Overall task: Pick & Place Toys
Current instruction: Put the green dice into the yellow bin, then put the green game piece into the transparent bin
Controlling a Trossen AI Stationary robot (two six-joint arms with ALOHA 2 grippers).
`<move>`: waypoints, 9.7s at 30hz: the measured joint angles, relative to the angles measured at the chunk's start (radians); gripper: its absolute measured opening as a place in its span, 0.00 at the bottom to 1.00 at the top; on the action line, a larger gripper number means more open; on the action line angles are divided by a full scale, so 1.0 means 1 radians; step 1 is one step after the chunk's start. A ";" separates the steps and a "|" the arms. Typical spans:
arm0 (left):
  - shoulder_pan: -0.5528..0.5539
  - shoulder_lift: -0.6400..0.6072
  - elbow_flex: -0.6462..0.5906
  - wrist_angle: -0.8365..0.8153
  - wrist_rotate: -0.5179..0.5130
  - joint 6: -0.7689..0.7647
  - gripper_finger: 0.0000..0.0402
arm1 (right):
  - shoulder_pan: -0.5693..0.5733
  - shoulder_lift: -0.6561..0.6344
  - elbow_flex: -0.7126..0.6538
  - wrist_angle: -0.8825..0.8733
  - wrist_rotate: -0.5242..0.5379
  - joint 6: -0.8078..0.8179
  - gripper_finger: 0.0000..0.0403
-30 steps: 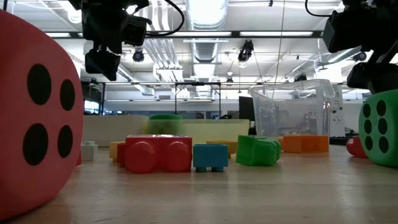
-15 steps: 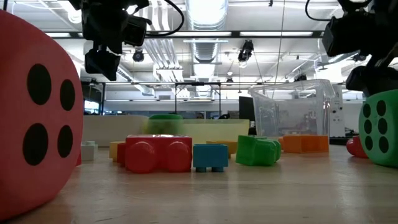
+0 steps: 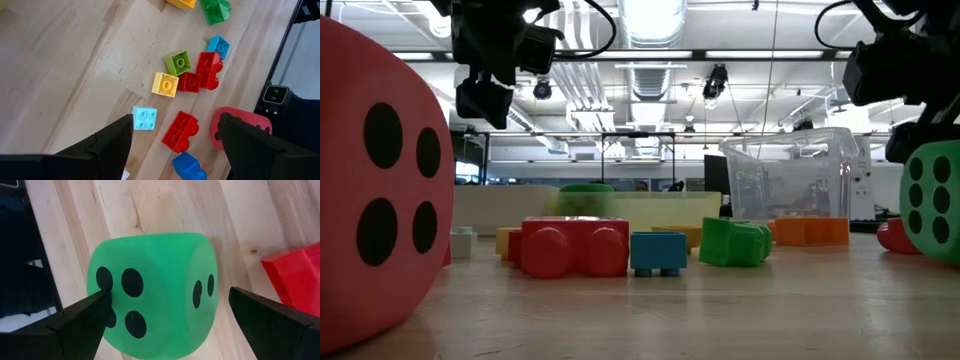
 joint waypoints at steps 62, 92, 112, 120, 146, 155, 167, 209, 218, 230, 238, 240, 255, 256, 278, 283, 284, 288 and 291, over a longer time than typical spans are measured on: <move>0.000 -0.003 0.000 0.005 0.023 -0.206 0.71 | -0.115 0.047 0.293 -0.040 0.229 -0.059 0.20; 0.000 -0.241 0.000 0.007 -0.161 -0.395 0.71 | -0.460 0.454 0.805 -0.178 0.352 -0.785 0.18; 0.000 -0.328 -0.001 -0.044 -0.228 -0.372 0.71 | -0.521 0.639 0.933 -0.155 0.600 -0.932 0.17; 0.000 -0.329 -0.002 -0.055 -0.228 -0.368 0.71 | -0.522 0.687 0.933 -0.136 0.708 -0.926 0.17; 0.000 -0.329 -0.002 -0.053 -0.233 -0.366 0.71 | -0.523 0.687 0.900 -0.083 0.661 -0.918 0.13; 0.000 -0.329 -0.002 -0.053 -0.232 -0.370 0.71 | -0.528 0.688 0.856 -0.007 0.652 -0.944 0.11; 0.000 -0.329 -0.002 -0.049 -0.232 -0.370 0.71 | -0.531 0.758 0.872 -0.011 0.635 -0.968 0.11; 0.000 -0.328 -0.002 -0.046 -0.239 -0.365 0.71 | -0.519 0.866 0.992 -0.095 0.536 -1.008 0.35; 0.000 -0.328 -0.002 -0.047 -0.239 -0.365 0.71 | -0.520 0.864 0.991 -0.097 0.471 -1.003 0.53; 0.000 -0.328 -0.002 -0.055 -0.239 -0.365 0.71 | -0.519 0.860 1.051 -0.135 0.475 -0.977 0.74; 0.000 -0.328 -0.002 -0.068 -0.238 -0.361 0.71 | -0.510 0.835 1.162 -0.315 0.385 -0.865 0.75; 0.000 -0.328 -0.002 -0.082 -0.238 -0.361 0.71 | -0.501 0.798 1.166 -0.377 0.267 -0.810 0.75; 0.000 -0.327 -0.002 -0.108 -0.238 -0.314 0.71 | -0.202 0.523 0.825 -0.431 0.147 -1.050 0.75; 0.000 -0.327 -0.002 -0.109 -0.238 -0.313 0.71 | -0.189 0.522 0.808 -0.416 0.149 -1.061 0.75; 0.000 -0.327 -0.003 -0.115 -0.234 -0.336 0.71 | -0.101 0.687 0.705 -0.103 0.120 -1.254 0.75; 0.000 -0.327 -0.003 -0.115 -0.220 -0.340 0.71 | -0.099 0.717 0.706 -0.086 0.141 -1.298 0.75; 0.000 -0.327 -0.003 -0.114 -0.220 -0.339 0.71 | -0.099 0.725 0.706 -0.086 0.142 -1.305 0.75; 0.000 -0.327 -0.003 -0.114 -0.219 -0.340 0.71 | -0.098 0.762 0.706 -0.083 0.141 -1.331 0.75; 0.000 -0.327 -0.003 -0.114 -0.209 -0.344 0.71 | -0.099 0.796 0.706 -0.086 0.141 -1.338 0.75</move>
